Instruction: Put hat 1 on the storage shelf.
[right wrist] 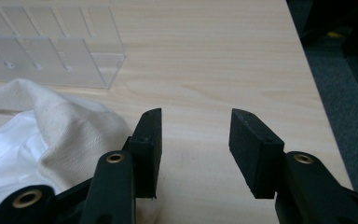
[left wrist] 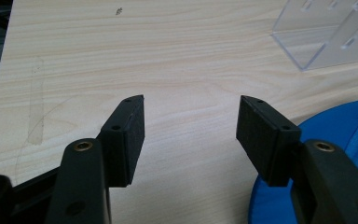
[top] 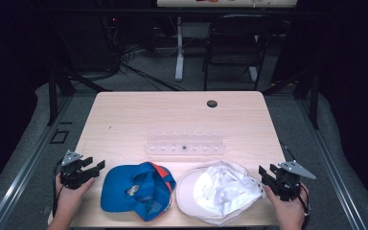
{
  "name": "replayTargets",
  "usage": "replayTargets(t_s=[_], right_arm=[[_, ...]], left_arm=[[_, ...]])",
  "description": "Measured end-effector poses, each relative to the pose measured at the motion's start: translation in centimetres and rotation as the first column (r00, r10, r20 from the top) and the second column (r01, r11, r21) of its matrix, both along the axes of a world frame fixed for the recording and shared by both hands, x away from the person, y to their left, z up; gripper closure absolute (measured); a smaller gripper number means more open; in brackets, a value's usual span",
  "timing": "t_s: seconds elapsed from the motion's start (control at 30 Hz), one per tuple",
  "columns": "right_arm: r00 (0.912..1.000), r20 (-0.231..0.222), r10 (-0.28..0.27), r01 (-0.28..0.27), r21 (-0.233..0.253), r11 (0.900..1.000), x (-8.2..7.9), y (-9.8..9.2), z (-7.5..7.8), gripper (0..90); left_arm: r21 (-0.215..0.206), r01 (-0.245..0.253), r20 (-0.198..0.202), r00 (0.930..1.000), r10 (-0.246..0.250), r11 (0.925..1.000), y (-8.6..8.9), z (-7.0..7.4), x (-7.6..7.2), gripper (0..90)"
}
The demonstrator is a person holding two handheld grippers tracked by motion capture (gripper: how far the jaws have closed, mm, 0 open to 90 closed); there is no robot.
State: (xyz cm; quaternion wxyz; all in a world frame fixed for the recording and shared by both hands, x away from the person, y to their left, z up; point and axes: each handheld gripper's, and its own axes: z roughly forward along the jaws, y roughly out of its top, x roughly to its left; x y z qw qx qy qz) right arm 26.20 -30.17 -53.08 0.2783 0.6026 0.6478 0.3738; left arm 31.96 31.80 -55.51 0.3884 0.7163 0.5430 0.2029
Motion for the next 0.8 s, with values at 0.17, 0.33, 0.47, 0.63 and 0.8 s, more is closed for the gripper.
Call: replayTargets(t_s=[0.17, 0.33, 0.47, 0.63, 0.8], right_arm=[[0.9991, -0.036, -0.021, 0.022, 0.025, 0.999, -0.5, 0.0, -0.1, 54.3], [0.9977, -0.067, 0.003, 0.002, 0.070, 0.998, -1.2, -0.6, 0.2, 57.4], [0.9965, -0.082, 0.017, -0.008, 0.107, 0.994, -1.2, -0.6, 0.5, 54.8], [0.9940, -0.101, 0.042, -0.033, 0.093, 0.995, -1.4, -0.2, 1.2, 54.8], [0.9891, -0.135, 0.057, -0.049, 0.060, 0.997, -1.1, 0.1, 2.0, 54.7]], left_arm=[[-0.001, 0.012, -0.005, 0.9999, -0.012, 0.9999, -0.4, 0.0, 0.4, 42.5], [-0.011, 0.013, 0.041, 0.9991, -0.012, 0.9999, -0.7, 0.3, 0.4, 43.9], [-0.018, 0.019, 0.049, 0.9986, -0.018, 0.9997, -0.8, 0.5, 0.1, 43.7], [-0.015, 0.009, 0.041, 0.9991, -0.008, 0.9998, -0.7, 0.8, -0.2, 41.6], [-0.008, 0.005, 0.027, 0.9996, -0.005, 1.0000, -0.7, 0.7, 0.0, 40.8]])
